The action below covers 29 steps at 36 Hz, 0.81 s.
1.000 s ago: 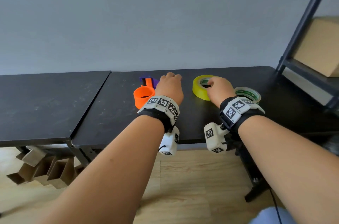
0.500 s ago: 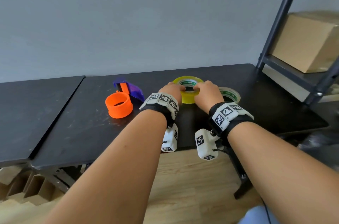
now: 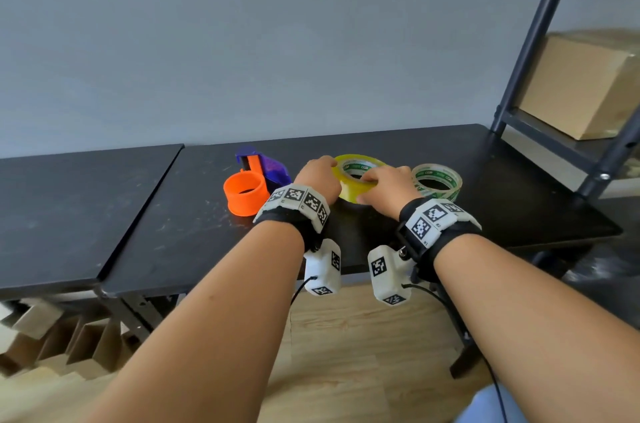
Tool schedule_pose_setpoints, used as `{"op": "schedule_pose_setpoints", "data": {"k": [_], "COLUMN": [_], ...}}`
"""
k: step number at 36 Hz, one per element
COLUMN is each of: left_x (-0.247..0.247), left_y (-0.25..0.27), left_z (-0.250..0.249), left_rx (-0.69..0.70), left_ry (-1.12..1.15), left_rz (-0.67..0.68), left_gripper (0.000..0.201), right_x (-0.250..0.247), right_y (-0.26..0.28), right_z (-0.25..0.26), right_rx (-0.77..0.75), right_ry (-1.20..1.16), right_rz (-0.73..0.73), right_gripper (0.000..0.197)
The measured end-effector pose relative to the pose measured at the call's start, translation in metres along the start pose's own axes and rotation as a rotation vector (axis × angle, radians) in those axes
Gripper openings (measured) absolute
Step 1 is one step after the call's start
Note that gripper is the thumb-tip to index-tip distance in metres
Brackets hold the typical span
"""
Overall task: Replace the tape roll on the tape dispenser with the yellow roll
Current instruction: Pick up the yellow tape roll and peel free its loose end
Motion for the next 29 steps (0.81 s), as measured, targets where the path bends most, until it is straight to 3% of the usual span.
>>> {"op": "schedule_pose_setpoints", "data": {"k": [8,13,15,20,25,29], "left_x": [-0.028,-0.031,-0.028,-0.038,-0.042,-0.041], "left_y": [0.019,0.019,0.014,0.028,0.034,0.042], "left_z": [0.010,0.025,0.029,0.014,0.002,-0.008], "left_rx": [-0.131,-0.216,-0.192,-0.172,-0.138,-0.063], "left_ry": [0.285,0.368,0.424,0.664,0.741,0.743], "left_rz": [-0.148,-0.120,-0.133,-0.145,-0.132,-0.123], "left_gripper": [0.043,0.032,0.036,0.017,0.045,0.037], "right_x": [-0.009,-0.009,-0.008,-0.009,-0.015,-0.017], "right_y": [0.024,0.039,0.043,0.047,0.043,0.042], "right_z": [0.013,0.016,0.017,0.020,0.024,0.026], "right_rx": [0.051,0.036,0.023,-0.004,0.027,0.113], "right_ry": [-0.334,-0.547,-0.571,-0.549,-0.589,-0.721], "right_rz": [-0.018,0.009,0.032,0.090,0.060,0.065], "right_gripper": [0.051,0.045,0.040,0.042,0.039,0.028]}}
Point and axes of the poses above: each hand's wrist, its own y-axis away from the middle knuckle, its own x-axis out of the palm, z = x × y, the point moved 5 cm from there along -y, towards the middle knuckle, and after that the axes turned 5 degrees about -z, right-handed, at the moved point
